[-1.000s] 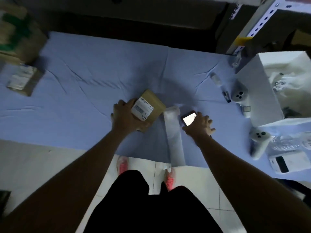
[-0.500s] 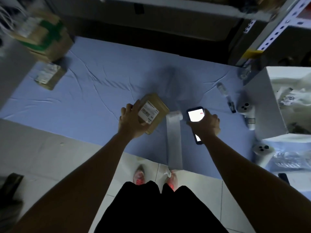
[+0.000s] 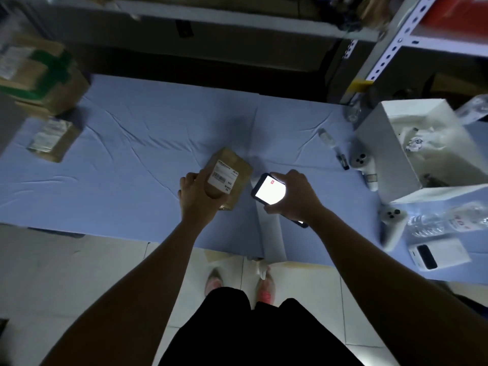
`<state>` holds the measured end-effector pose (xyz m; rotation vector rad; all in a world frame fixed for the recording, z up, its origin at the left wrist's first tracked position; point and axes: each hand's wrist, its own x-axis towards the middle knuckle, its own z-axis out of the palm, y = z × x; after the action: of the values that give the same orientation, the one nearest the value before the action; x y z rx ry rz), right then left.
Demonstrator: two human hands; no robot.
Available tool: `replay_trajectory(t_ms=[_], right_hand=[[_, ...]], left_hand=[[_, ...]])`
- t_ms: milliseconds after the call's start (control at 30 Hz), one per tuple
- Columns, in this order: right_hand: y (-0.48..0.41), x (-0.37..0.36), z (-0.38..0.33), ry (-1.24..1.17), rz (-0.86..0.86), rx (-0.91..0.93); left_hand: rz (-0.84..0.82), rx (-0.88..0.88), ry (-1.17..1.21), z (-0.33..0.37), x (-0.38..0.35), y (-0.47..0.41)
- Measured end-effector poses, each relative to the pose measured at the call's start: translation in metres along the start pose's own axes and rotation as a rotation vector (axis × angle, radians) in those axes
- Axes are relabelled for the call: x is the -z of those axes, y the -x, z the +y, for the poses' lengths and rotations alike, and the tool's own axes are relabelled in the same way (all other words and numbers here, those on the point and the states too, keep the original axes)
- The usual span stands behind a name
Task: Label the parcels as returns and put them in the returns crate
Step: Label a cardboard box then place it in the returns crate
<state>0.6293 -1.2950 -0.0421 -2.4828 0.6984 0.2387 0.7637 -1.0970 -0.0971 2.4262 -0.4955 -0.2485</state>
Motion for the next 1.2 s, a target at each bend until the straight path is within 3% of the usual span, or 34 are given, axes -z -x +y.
replay_trajectory(t_ms=[400, 633, 1000, 1200], right_hand=[[0.021, 0.014, 0.006, 0.203, -0.045, 0.026], [0.025, 0.016, 0.016, 0.196, -0.029, -0.012], [0.01, -0.025, 0.068, -0.001, 0.109, -0.376], [-0.006, -0.046, 0.084, -0.008, 0.105, -0.446]], left_hand=[[0.038, -0.065, -0.08, 0.002, -0.009, 0.005], [0.035, -0.055, -0.039, 0.0, -0.006, 0.006], [-0.11, 0.146, 0.182, -0.006, -0.011, -0.013], [-0.094, 0.21, 0.211, 0.001, -0.015, -0.015]])
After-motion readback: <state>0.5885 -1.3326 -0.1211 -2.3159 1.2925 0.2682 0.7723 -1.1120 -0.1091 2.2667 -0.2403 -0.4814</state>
